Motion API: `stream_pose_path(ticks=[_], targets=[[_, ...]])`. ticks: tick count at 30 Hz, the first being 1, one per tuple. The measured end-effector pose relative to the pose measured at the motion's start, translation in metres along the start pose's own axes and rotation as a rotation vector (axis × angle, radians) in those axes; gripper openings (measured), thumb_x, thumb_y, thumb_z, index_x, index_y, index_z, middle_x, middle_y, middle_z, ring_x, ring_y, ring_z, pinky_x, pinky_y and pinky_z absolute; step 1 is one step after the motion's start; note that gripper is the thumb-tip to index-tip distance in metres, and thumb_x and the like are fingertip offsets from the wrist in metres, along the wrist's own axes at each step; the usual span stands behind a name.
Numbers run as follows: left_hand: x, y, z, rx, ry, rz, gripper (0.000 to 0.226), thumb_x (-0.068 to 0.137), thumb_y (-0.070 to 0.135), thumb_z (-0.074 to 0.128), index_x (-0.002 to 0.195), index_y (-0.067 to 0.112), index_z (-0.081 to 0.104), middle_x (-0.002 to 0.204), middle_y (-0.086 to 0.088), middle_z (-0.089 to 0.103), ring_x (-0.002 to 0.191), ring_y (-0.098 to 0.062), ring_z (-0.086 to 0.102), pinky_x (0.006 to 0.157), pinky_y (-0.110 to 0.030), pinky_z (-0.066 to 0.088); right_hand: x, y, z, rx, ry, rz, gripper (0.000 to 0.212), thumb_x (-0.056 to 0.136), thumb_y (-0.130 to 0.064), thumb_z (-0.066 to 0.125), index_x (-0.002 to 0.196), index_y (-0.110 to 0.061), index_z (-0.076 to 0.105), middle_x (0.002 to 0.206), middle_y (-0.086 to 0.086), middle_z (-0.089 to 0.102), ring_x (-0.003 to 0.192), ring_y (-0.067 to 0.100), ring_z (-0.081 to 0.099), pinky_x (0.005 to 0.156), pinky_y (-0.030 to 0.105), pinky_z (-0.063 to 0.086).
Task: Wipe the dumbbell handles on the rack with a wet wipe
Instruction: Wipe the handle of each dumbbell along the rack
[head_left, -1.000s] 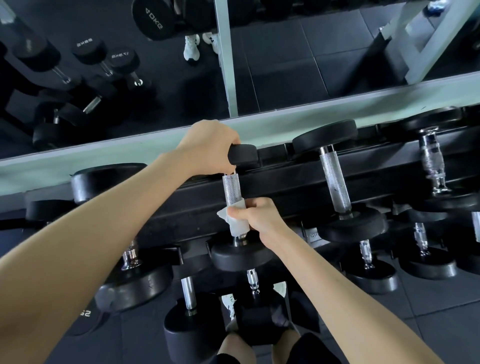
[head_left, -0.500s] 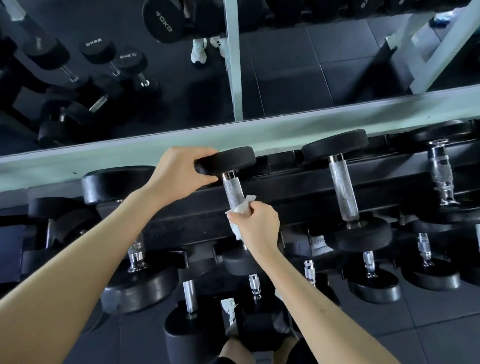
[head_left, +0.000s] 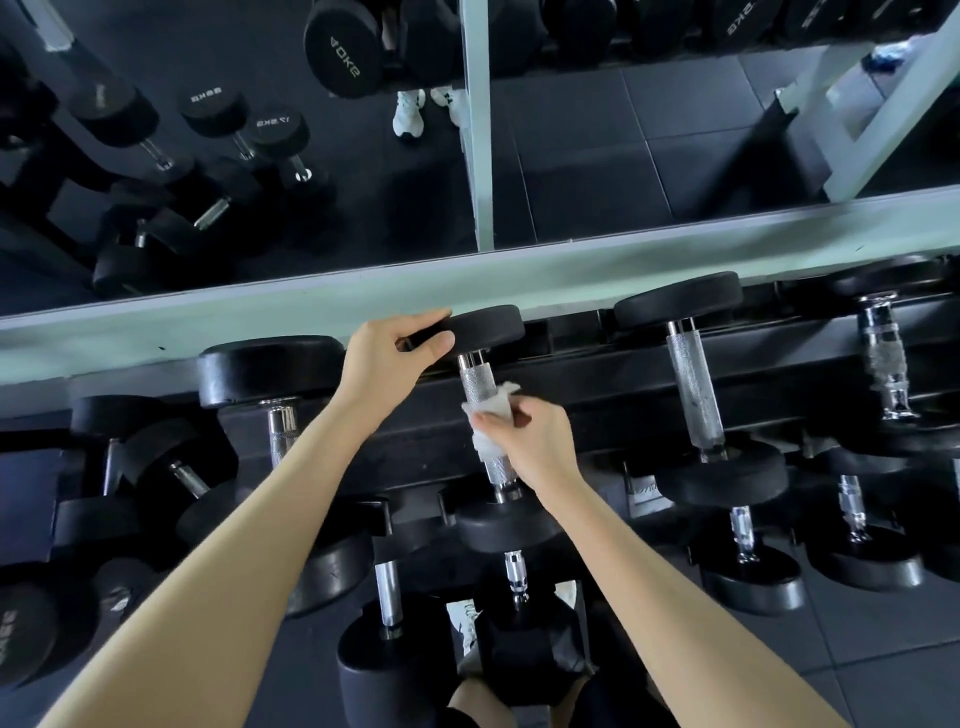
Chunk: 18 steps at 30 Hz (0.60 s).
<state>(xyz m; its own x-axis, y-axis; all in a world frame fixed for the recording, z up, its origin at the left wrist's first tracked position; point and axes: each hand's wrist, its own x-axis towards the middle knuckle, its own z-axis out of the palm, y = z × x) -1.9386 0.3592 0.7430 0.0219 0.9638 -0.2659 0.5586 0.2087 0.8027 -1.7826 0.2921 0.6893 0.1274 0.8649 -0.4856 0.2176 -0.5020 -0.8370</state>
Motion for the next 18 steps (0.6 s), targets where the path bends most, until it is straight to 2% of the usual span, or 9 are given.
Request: stream_pose_path(ticks=[2, 4, 7, 8, 10, 12, 15, 18], targets=[[0.000, 0.000, 0.003, -0.011, -0.003, -0.007, 0.032, 0.087, 0.028, 0.066, 0.119, 0.030, 0.065, 0.102, 0.025, 0.059, 0.084, 0.004, 0.051, 0.079, -0.009, 0.039, -0.007, 0.009, -0.005, -0.030, -0.036, 0.035, 0.015, 0.075, -0.024, 0.078, 0.072, -0.012, 0.069, 0.064, -0.005, 0.065, 0.062, 0.010, 0.060, 0.056, 0.023, 0.046], [0.001, 0.000, 0.005, -0.014, 0.001, -0.009, 0.032, 0.086, 0.029, 0.067, 0.118, 0.030, 0.065, 0.095, 0.020, 0.061, 0.088, -0.005, 0.050, 0.085, -0.019, 0.043, -0.003, 0.000, -0.006, -0.017, -0.049, 0.075, 0.024, 0.072, -0.021, 0.080, 0.056, -0.019, 0.063, 0.060, -0.007, 0.060, 0.060, 0.011, 0.058, 0.056, 0.025, 0.046], [0.004, -0.002, 0.005, -0.037, 0.000, -0.024, 0.030, 0.086, 0.028, 0.068, 0.116, 0.031, 0.067, 0.091, 0.011, 0.062, 0.088, -0.009, 0.047, 0.088, -0.025, 0.044, 0.024, -0.030, 0.004, -0.017, 0.086, 0.057, 0.038, 0.069, -0.022, 0.082, 0.046, -0.019, 0.051, 0.048, -0.007, 0.049, 0.049, 0.009, 0.046, 0.052, 0.026, 0.038], [0.005, -0.003, 0.005, -0.045, 0.001, -0.026, 0.030, 0.086, 0.027, 0.068, 0.115, 0.031, 0.067, 0.091, 0.009, 0.062, 0.088, -0.009, 0.047, 0.088, -0.025, 0.043, 0.032, -0.039, 0.006, 0.001, 0.114, 0.045, 0.035, 0.068, -0.022, 0.083, 0.049, -0.018, 0.053, 0.048, -0.007, 0.051, 0.049, 0.008, 0.047, 0.051, 0.026, 0.039], [0.006, -0.002, 0.006, -0.044, -0.007, -0.020, 0.029, 0.085, 0.027, 0.068, 0.114, 0.031, 0.067, 0.090, 0.007, 0.061, 0.086, -0.010, 0.047, 0.087, -0.025, 0.044, 0.038, -0.045, 0.008, 0.092, 0.073, 0.063, 0.020, 0.067, -0.021, 0.084, 0.063, -0.012, 0.066, 0.061, -0.002, 0.065, 0.059, 0.008, 0.059, 0.058, 0.027, 0.049], [0.006, 0.000, 0.007, -0.027, -0.011, -0.018, 0.029, 0.086, 0.028, 0.068, 0.114, 0.032, 0.067, 0.089, 0.006, 0.060, 0.084, -0.010, 0.048, 0.085, -0.026, 0.045, 0.030, -0.038, 0.004, 0.143, 0.004, 0.097, 0.021, 0.068, -0.021, 0.084, 0.079, -0.008, 0.072, 0.076, 0.005, 0.072, 0.070, 0.013, 0.065, 0.064, 0.029, 0.053], [0.007, 0.001, 0.006, -0.025, -0.010, -0.027, 0.028, 0.085, 0.030, 0.068, 0.113, 0.032, 0.068, 0.088, 0.004, 0.058, 0.084, -0.011, 0.047, 0.075, -0.017, 0.043, 0.016, -0.018, -0.002, 0.026, -0.050, 0.086, 0.021, 0.070, -0.026, 0.083, 0.081, -0.013, 0.070, 0.080, 0.004, 0.071, 0.073, 0.012, 0.064, 0.066, 0.029, 0.052], [0.006, 0.002, 0.005, -0.025, -0.010, -0.033, 0.029, 0.084, 0.030, 0.069, 0.113, 0.029, 0.068, 0.093, 0.006, 0.063, 0.089, -0.014, 0.054, 0.078, -0.015, 0.042, 0.002, 0.007, -0.012, -0.173, -0.150, 0.105, 0.034, 0.070, -0.036, 0.082, 0.089, -0.011, 0.070, 0.086, 0.001, 0.070, 0.078, 0.011, 0.066, 0.069, 0.025, 0.052]])
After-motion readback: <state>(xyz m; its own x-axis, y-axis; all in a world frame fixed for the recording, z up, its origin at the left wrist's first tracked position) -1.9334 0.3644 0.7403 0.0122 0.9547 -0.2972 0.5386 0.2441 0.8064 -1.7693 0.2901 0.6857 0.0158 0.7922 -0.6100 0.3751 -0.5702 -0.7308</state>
